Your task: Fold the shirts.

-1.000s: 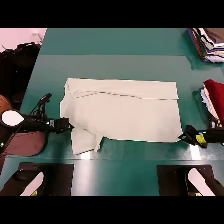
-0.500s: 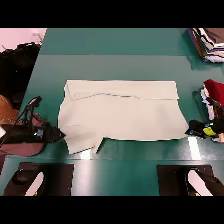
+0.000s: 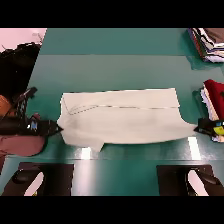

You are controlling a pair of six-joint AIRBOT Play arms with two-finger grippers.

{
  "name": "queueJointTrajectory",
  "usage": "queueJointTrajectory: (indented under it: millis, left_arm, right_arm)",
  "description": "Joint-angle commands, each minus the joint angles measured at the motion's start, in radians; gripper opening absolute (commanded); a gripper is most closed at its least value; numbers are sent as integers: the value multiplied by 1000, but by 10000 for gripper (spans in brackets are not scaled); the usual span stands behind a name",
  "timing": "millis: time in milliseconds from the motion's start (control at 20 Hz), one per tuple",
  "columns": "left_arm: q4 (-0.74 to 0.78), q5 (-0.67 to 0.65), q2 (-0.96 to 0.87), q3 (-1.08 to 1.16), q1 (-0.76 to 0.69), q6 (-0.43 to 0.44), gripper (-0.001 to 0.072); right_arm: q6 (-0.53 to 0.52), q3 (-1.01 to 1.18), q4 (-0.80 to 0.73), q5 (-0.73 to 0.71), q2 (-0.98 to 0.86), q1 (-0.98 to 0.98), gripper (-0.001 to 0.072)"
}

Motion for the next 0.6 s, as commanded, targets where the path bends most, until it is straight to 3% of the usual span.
queueJointTrajectory:
  millis: [0,300,550]
  left_arm:
    - [26,198,-219,69,0,72,27]
    - [28,482,-546,178,0,111,28]
    - [27,589,-652,287,0,111,28]
  right_arm:
    - [5,143,32,-132,-177,58,15]
    - [5,451,48,-175,-633,152,15]
    - [5,649,142,-180,-819,153,16]
